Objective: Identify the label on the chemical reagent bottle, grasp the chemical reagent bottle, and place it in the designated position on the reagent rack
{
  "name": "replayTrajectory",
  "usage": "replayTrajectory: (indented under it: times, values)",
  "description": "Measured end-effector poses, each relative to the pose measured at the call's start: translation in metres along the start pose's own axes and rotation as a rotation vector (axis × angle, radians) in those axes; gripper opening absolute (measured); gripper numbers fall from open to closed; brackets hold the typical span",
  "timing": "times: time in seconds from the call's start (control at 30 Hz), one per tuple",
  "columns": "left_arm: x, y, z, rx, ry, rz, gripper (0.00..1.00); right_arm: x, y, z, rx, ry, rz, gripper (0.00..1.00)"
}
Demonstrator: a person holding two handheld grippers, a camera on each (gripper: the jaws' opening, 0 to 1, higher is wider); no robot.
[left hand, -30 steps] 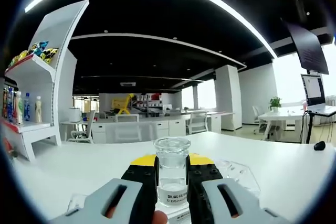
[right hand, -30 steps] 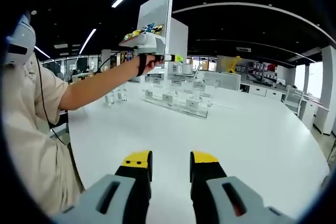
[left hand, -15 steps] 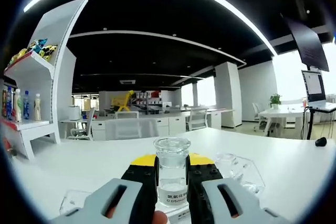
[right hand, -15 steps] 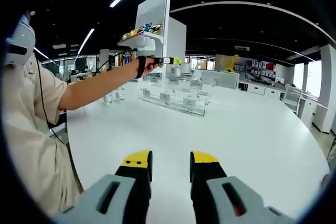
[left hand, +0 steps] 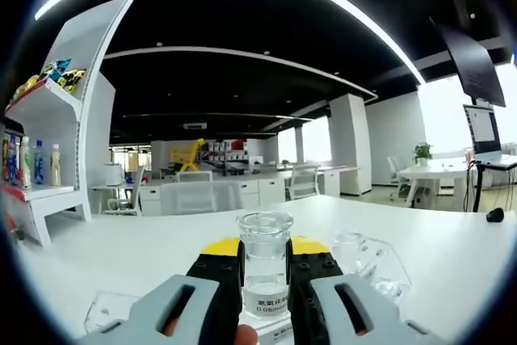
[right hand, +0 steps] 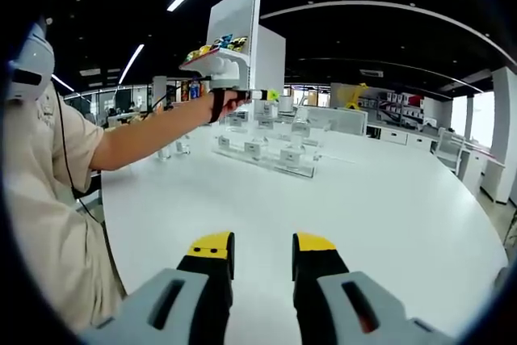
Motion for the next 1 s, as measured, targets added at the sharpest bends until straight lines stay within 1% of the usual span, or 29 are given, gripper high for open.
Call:
replayTrajectory:
  times: [0.37,0.83,1.0]
  values:
    - [0.012,0.001,0.002,0.011,0.009,-0.032,0.21,0.001,0.000,0.003,0.006,0.007,0.000,0.28]
    - [0.021,0.001,0.004,0.011,0.019,-0.069,0.21,0.001,-0.003,0.003,0.013,0.010,0.007,0.28]
    - [0.022,-0.001,0.004,0.009,0.012,-0.071,0.21,0.002,-0.003,0.003,0.012,0.011,0.007,0.28]
Point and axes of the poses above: the point that each gripper's makers call its tool centre point, and the gripper's own axes: y roughly forward along the fingers, z roughly to its right, x roughly out of its underside, the point moved 9 cm from there along -y, roughly backward along the fingers, and after that the axes turned 10 degrees about -z, right-handed, at the moved point
